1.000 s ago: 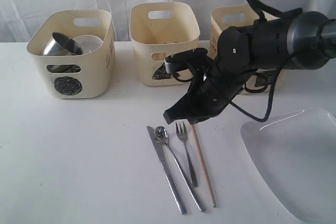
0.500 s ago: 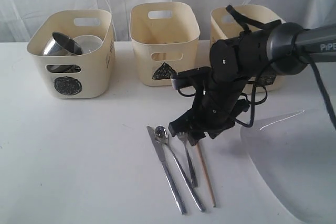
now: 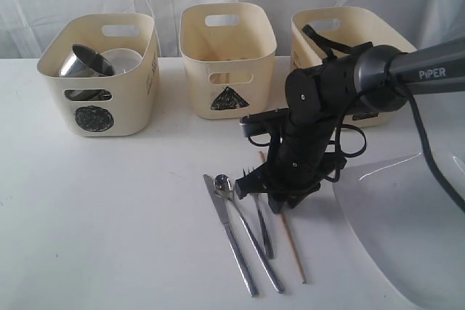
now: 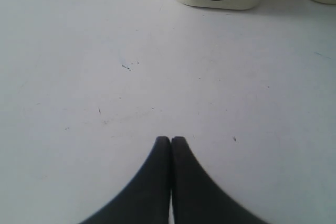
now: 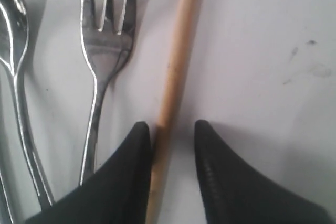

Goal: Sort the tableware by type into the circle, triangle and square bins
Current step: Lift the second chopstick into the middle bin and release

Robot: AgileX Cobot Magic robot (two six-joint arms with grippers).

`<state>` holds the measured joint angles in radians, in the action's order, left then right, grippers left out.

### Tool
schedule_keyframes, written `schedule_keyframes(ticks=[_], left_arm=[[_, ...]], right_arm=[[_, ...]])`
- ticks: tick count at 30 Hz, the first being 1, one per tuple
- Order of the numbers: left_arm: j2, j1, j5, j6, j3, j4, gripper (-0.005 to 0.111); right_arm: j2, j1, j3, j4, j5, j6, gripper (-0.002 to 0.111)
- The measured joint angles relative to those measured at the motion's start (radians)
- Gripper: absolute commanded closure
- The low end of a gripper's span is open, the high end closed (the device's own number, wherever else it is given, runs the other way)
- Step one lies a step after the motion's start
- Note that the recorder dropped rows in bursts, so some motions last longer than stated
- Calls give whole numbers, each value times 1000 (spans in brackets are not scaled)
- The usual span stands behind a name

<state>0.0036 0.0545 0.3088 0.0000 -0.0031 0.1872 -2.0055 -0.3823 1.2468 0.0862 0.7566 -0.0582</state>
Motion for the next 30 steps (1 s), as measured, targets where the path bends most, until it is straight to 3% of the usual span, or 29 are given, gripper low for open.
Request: schedule_keyframes(ticks=[4,15,21,23,26,30], left_arm=[[0,0,0,0,0,0,107],[0,0,0,0,0,0,107],[0,0,0,0,0,0,107],[0,0,0,0,0,0,107],[0,0,0,0,0,0,107],[0,0,0,0,0,0,107]], right_arm=[[-7,2,8,-2,-2,0,108],[13,2,56,9,13,-61,108],[247,2,241,12,70,-20,108],[307,2,283,10,13,1,108],[321,29,309,6,-274,36,108],[257,63,314,2,-526,45,108]])
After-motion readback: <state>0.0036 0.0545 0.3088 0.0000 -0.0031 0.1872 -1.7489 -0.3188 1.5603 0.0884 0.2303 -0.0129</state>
